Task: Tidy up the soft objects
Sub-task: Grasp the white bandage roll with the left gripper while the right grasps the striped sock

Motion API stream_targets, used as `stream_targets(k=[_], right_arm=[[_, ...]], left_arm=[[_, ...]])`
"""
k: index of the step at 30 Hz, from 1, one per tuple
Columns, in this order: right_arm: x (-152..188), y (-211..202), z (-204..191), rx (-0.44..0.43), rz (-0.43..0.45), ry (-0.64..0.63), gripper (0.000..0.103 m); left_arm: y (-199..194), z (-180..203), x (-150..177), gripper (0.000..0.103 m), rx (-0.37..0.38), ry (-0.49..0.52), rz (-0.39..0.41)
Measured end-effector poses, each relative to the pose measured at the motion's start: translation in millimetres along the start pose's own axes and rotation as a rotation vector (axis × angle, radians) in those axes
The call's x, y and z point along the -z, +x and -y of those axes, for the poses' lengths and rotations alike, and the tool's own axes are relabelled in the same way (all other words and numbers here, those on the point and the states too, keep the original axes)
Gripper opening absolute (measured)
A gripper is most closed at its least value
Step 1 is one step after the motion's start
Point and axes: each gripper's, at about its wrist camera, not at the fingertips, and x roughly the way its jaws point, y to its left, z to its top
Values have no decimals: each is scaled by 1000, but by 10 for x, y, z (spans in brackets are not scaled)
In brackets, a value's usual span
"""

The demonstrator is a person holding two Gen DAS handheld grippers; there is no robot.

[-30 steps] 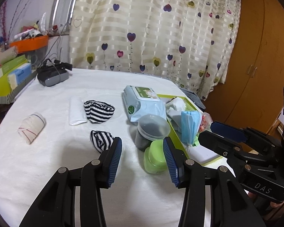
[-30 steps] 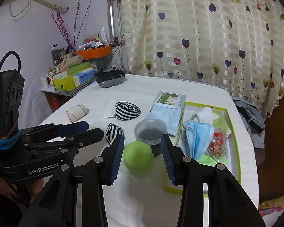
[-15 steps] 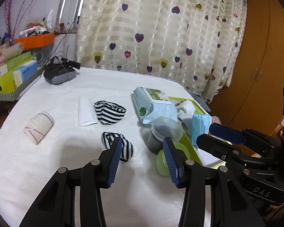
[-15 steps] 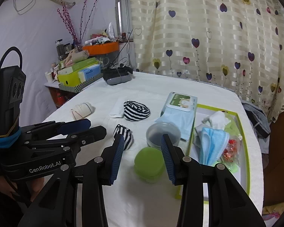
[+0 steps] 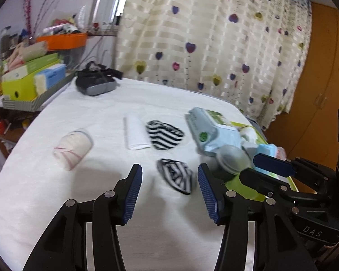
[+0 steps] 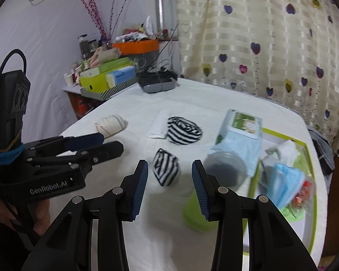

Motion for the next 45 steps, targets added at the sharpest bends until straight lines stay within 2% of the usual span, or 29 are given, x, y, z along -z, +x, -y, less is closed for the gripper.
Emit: stream_targets(k=[7,17,26,35,43,44,45], right_arm=[[-48,281,-159,-41,-50,-34,42],[-84,731,-245,-36,-142,-60,42],[-92,1050,-300,36,-238,-110,42],[-68,1296,-359,106,-329,-178,42],[-65,1413,-315,133,-359,-184,42],[-61,1424,-317,132,-360,-187,37],[-58,1430,-316,131,-359,-189,27]], left_arm=[[10,-320,-24,51,-49,-29,2],[85,-799,-68,51,-126,-81,6],[188,-1117,-196,53,-194,-70,5],[583,-1296,-258,57,-223,-11,-78],[822,-1314,-290,57,-248,29,-118],[849,-1310,-294,57,-252,32,-121],[881,-1310,-290,58,-259,36,-125]])
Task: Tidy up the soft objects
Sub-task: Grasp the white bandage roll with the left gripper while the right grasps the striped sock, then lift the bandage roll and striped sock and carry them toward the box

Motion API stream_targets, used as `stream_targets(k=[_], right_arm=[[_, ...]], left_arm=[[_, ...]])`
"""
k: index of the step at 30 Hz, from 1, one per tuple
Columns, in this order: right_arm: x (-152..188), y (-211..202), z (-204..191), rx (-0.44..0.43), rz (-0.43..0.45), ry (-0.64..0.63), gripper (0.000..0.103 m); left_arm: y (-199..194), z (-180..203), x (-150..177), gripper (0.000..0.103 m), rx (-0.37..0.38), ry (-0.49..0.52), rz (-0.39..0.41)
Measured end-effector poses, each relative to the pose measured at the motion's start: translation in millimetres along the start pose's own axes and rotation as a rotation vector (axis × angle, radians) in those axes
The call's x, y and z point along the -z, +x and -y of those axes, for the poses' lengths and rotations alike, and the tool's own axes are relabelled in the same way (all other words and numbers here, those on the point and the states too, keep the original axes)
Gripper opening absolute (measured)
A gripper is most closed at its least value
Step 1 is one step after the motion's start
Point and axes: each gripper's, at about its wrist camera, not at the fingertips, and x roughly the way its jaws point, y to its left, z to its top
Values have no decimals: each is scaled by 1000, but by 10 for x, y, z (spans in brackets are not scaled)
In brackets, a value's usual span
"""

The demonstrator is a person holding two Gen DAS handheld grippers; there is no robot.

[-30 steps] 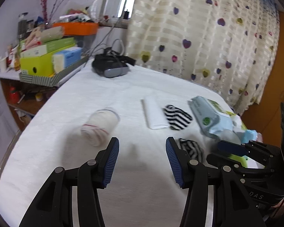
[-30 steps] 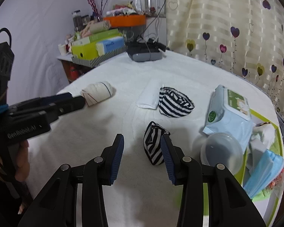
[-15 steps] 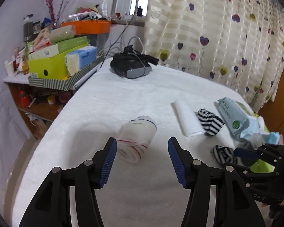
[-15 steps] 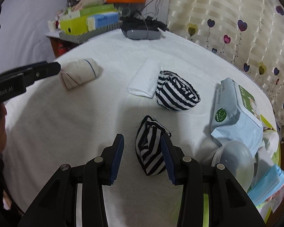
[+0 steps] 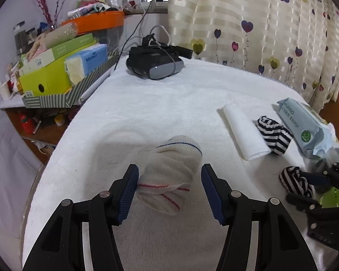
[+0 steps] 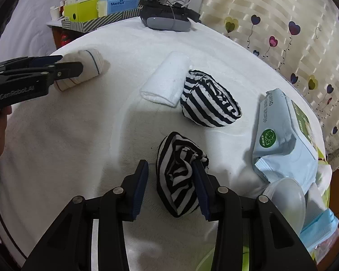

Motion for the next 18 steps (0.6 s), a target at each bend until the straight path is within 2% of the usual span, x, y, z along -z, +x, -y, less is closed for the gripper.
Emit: stream_targets(k=[4,10,18], right_arm=[[-15,-8,31,-4,13,4,16],[-19,-18,52,-22,30,9,13],[-26,-58,66,-42,52,17,13]], left_arm=[[84,22,7,60,-39,18,-12],[179,35,7,60,-82,24,-30],[214,44,2,60,-100,30,-40]])
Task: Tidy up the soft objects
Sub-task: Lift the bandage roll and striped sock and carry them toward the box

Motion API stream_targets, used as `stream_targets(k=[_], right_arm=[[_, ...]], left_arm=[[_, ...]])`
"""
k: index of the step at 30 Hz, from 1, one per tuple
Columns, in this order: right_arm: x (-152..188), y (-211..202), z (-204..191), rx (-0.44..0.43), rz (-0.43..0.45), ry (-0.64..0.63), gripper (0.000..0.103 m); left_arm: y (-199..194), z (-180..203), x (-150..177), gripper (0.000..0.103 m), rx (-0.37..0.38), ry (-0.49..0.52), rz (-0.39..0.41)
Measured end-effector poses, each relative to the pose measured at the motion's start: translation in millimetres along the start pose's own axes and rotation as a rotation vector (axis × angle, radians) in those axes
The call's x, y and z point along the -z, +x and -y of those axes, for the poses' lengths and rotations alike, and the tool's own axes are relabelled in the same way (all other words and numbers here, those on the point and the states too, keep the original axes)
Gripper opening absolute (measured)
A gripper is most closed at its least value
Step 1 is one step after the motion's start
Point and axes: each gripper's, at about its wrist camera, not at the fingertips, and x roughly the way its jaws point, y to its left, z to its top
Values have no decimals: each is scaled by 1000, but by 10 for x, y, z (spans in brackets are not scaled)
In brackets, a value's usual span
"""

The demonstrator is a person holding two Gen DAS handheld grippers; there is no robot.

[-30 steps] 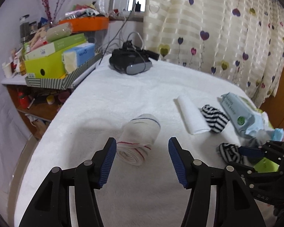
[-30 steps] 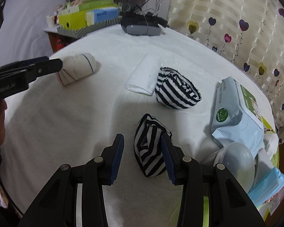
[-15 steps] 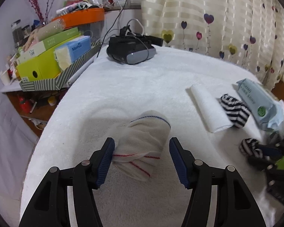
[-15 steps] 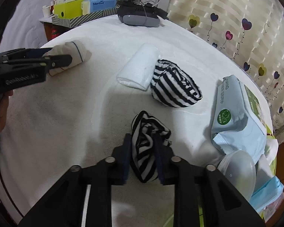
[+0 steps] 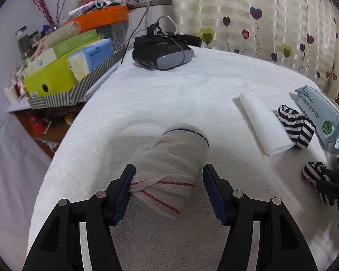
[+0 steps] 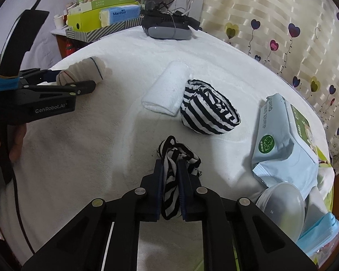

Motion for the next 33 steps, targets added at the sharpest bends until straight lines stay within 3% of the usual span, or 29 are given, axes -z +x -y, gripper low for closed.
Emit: stream_targets(k=[5,14,33], right_arm=[[-5,-26,-5,-9,13,6,12],[4,-121,-18,-20,43,22,12],[85,-585,137,-86,197,129,12]], left_arm=[[1,1,1,59,-4,5,4],[-30,-1,21,48,-5,7,10],[-660,14,215,46,124,-100,87]])
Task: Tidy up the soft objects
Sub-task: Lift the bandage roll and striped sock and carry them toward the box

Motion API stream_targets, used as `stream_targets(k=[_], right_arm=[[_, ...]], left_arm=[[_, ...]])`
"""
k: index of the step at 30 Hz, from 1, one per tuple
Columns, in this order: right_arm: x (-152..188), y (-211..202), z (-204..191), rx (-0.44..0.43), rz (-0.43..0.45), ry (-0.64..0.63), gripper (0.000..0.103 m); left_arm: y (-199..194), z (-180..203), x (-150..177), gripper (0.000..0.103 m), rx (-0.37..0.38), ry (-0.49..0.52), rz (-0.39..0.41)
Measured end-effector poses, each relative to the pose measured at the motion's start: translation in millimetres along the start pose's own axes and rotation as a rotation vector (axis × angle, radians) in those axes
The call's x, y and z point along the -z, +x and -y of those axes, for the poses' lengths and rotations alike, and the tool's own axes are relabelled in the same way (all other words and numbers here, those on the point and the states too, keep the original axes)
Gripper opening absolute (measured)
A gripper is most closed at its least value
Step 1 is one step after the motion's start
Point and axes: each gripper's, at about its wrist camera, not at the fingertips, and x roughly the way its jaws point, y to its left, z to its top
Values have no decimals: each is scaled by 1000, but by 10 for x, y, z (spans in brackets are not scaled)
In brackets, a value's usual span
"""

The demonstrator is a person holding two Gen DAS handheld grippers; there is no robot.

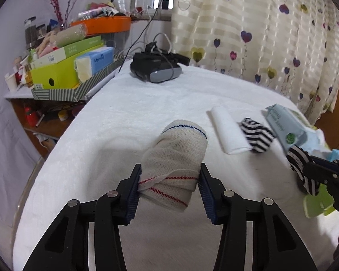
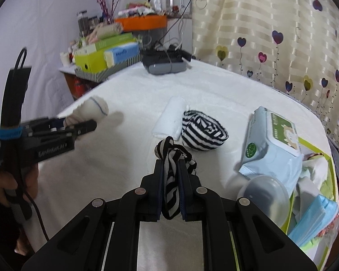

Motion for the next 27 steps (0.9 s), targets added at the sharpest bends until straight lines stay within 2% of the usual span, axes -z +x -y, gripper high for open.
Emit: stream_targets(k=[7,27], right_arm=[[44,-258,0,4,50,13,12],[408,-1117,231,70,172,74,12]], left_arm=[[-285,277,60,46,64,28,33],[-938,1062,211,46,184,123,106]])
